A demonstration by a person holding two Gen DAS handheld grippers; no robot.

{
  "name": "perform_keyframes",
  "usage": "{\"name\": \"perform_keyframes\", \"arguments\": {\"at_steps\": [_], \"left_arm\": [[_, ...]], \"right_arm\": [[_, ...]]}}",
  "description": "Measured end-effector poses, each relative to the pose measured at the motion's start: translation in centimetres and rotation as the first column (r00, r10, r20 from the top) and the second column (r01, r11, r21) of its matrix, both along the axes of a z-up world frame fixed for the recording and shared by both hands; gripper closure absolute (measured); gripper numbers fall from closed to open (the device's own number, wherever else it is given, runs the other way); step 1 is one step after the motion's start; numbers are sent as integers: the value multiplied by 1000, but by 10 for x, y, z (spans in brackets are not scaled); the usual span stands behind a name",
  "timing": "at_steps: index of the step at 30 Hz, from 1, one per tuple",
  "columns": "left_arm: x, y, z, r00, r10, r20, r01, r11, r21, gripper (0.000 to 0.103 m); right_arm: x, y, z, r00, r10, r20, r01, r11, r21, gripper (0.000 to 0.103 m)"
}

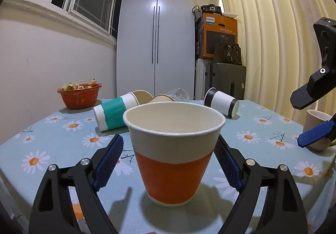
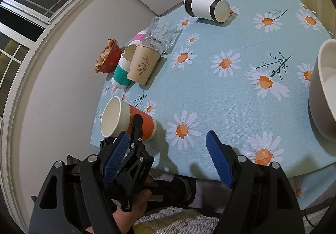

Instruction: Flip cup upright

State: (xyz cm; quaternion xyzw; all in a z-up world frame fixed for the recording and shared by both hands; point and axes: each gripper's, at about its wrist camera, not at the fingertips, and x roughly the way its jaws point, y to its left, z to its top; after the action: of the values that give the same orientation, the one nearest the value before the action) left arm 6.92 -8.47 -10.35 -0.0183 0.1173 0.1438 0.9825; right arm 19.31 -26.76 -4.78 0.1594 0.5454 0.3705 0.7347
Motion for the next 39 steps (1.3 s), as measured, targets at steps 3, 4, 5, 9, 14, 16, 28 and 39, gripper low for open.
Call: {"name": "perform_keyframes", "arguments": {"at_steps": [3, 4, 5, 9, 14, 16, 28, 39], "left_arm": [[0, -2, 3, 1000, -7, 3, 7, 1000, 0, 18], [0, -2, 3, 1000, -9, 3, 9, 1000, -2, 17], [-1, -2, 5, 1000, -12, 4, 12, 1000, -5, 12], [-6, -5, 11, 1000, -31, 5, 31, 1000, 1, 11], [-14, 0, 27, 999, -38, 3, 38, 999, -17, 7], [-19, 5, 39, 999, -49, -3, 49, 998, -33, 7], [-41, 61, 97, 974, -184, -134, 175, 982, -75, 7], [-66, 87, 112, 946, -259, -195, 250, 966, -72, 7]], "right_arm": [[0, 0, 1, 1000, 1, 3, -1, 1000, 3, 27], [-1, 0, 1, 1000, 0, 4, 0, 1000, 4, 27], [-1, 0, 2, 1000, -1, 5, 1, 1000, 6, 27], [-1, -1, 5, 1000, -7, 24, 6, 1000, 8, 27], [-4, -1, 11, 999, -1, 54, -1, 1000, 25, 27], [-7, 0, 16, 996, 3, 91, -5, 1000, 20, 27], [-39, 12, 47, 926, 44, 376, -35, 999, -31, 25], [-72, 27, 51, 817, 65, 572, 38, 985, -166, 25]]}}
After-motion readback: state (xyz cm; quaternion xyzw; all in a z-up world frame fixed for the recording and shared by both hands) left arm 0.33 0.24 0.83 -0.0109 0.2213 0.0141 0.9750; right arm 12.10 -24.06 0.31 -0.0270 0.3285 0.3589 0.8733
